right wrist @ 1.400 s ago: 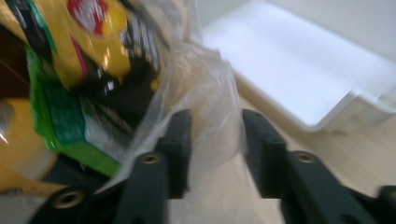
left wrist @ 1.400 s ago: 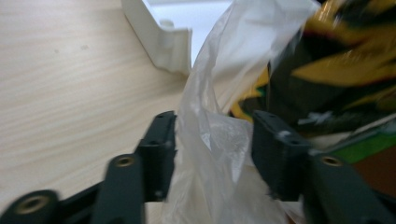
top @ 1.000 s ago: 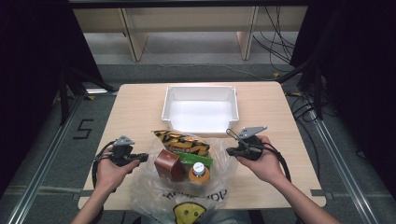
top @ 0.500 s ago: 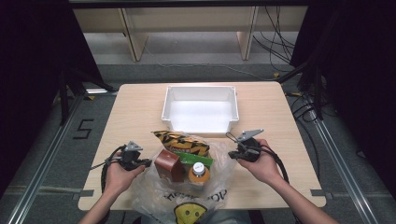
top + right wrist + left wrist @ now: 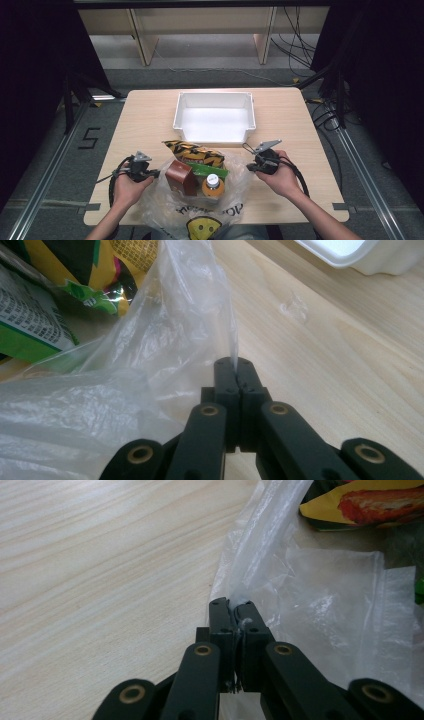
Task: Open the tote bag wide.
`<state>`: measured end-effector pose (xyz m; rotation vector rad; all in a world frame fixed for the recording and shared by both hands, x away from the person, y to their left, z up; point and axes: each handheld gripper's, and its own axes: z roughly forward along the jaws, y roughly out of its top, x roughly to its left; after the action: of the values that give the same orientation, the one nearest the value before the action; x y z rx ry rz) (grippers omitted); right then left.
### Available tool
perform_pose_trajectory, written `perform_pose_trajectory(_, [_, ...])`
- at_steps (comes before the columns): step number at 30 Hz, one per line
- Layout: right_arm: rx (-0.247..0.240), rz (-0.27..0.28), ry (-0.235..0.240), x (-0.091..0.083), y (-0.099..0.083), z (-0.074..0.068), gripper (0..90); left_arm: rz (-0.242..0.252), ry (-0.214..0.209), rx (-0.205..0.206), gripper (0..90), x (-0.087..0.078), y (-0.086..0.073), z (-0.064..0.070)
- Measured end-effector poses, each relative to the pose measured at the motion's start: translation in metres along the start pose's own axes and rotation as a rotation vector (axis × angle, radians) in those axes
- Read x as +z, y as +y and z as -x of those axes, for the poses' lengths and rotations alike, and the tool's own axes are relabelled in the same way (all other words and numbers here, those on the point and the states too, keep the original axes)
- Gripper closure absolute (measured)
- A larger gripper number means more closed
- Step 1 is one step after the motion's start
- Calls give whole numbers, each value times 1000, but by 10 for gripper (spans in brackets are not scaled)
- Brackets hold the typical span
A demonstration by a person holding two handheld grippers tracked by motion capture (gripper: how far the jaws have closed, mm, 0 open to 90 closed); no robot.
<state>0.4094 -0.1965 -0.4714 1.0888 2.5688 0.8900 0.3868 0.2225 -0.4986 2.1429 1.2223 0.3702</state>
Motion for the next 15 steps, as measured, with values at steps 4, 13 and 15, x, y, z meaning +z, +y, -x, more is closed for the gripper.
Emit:
perform_pose_trajectory(4, [15, -6, 10, 0, -1, 1, 900, 3, 9, -9, 877, 0, -1, -1])
perform_pose_trajectory(13, [23, -43, 6, 1, -6, 5, 900, -2, 23, -2, 865, -1, -3, -1])
perform_pose_trajectory(15, [23, -44, 8, 0, -6, 5, 900, -1, 22, -1, 859, -3, -3, -1])
